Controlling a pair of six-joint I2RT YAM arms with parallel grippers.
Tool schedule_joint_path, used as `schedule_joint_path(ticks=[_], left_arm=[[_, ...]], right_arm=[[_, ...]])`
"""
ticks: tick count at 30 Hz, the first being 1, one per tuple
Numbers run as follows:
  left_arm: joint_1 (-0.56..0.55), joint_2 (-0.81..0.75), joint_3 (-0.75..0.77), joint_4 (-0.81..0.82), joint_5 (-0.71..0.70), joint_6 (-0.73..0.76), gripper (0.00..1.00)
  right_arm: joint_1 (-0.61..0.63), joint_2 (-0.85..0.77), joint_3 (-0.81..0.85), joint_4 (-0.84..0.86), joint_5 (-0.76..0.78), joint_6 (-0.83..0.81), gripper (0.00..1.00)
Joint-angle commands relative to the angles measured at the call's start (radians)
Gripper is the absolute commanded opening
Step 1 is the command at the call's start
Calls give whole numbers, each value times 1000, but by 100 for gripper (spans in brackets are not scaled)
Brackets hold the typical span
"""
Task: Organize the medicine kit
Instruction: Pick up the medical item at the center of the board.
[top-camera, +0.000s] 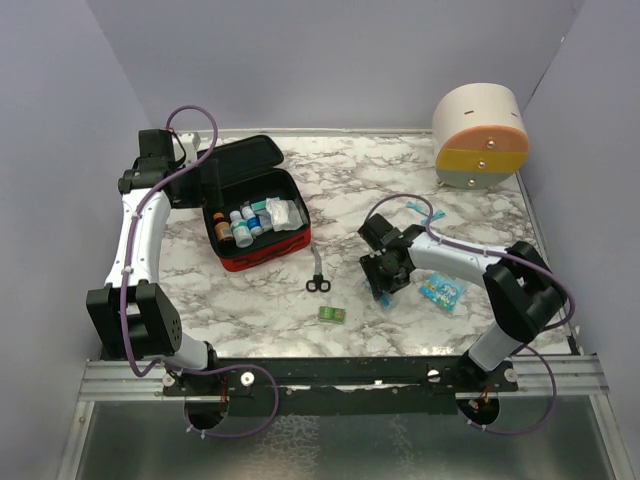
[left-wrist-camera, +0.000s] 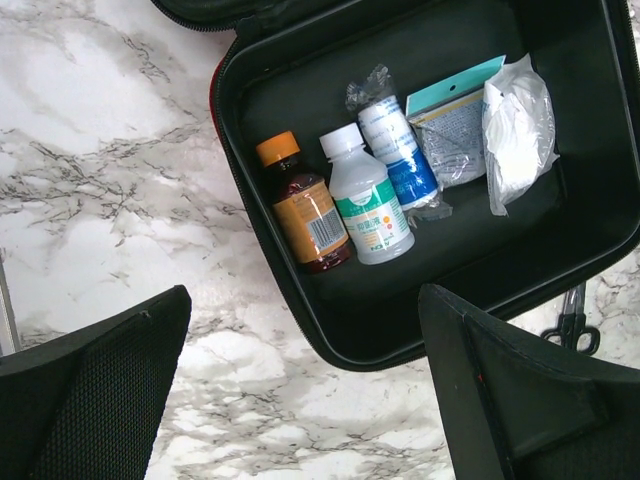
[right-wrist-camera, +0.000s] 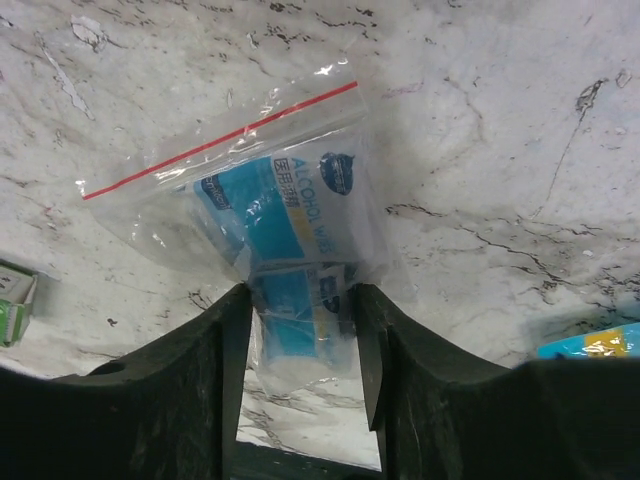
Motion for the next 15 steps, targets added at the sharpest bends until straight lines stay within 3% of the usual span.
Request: schedule_joint_path(ticks=[1, 4, 9, 15], left_arm=[[-2, -3, -3, -17, 12, 11, 99], [-2, 3, 8, -19, -17, -2, 99], [49, 5, 24, -20, -87, -68, 99], [153, 1, 9, -24, -81, -98, 99]], right_arm=[[8, 25, 29, 24, -31, -10, 39], [8, 13, 56, 9, -27, -5, 20], [8, -3, 195, -48, -5, -14, 1], [9, 72, 510, -132, 25, -88, 1]])
